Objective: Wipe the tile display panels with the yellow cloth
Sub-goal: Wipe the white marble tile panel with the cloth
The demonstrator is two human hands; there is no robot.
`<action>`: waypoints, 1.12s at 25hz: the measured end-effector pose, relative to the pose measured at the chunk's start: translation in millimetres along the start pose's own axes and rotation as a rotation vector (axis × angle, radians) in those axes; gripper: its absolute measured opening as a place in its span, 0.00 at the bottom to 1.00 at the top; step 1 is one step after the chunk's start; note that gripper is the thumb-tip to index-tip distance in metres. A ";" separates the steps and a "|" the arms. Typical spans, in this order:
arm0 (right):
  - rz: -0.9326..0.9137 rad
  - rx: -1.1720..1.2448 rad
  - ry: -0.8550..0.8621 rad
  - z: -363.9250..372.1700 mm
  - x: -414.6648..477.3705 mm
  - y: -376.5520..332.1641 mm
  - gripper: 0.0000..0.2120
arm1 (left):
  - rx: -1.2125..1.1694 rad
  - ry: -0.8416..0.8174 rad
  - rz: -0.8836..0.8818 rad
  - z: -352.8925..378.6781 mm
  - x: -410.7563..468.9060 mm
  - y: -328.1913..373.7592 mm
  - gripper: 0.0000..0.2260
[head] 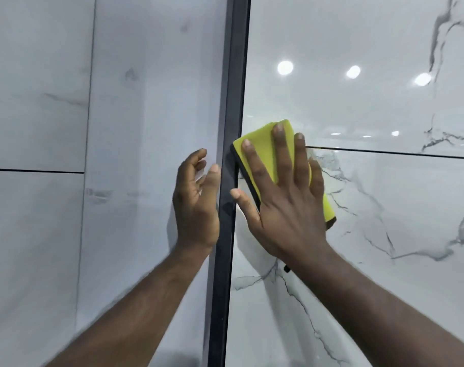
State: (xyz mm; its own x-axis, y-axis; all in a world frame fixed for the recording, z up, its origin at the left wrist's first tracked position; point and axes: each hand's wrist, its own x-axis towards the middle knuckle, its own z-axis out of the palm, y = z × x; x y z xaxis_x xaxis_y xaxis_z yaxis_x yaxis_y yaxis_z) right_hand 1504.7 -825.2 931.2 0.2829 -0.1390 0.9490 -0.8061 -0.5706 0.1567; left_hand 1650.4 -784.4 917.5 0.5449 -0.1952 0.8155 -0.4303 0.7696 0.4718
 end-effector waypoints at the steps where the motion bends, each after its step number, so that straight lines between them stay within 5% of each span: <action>1: -0.041 -0.033 -0.003 7.5 -7.5 -1.4 0.32 | -0.038 -0.036 -0.024 3.1 -5.7 -8.4 0.24; 5: -0.249 -0.164 -0.003 10.6 -22.0 22.2 0.27 | -0.066 -0.157 0.077 8.5 -17.5 -31.9 0.25; 9: 0.056 -0.062 0.015 12.3 -12.7 2.8 0.28 | -0.058 -0.170 0.143 11.0 -16.5 -40.4 0.23; 13: -0.166 -0.102 0.021 22.4 -41.3 5.1 0.28 | -0.052 -0.201 0.153 9.5 -17.5 -43.6 0.26; 17: 0.178 0.029 0.036 13.1 -22.1 5.7 0.29 | 0.124 -0.180 0.281 14.0 -18.9 -47.2 0.25; 21: -0.110 -0.077 0.052 21.0 -42.9 21.3 0.28 | 0.245 -0.195 0.416 16.4 -18.0 -51.6 0.24; 25: 0.358 0.143 0.074 6.9 -26.7 30.9 0.28 | 0.398 -0.245 0.510 19.1 -16.2 -49.7 0.24; 28: 0.077 -0.048 0.048 10.4 -45.9 43.2 0.28 | 0.474 -0.266 0.582 19.1 -14.9 -50.0 0.24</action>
State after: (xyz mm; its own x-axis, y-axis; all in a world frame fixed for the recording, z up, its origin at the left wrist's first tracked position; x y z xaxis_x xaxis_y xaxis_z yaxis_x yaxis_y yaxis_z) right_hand 1462.3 -851.9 891.6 0.1946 -0.1415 0.9706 -0.8488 -0.5202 0.0943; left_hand 1650.0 -831.6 888.2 -0.0259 -0.0258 0.9993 -0.8858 0.4640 -0.0109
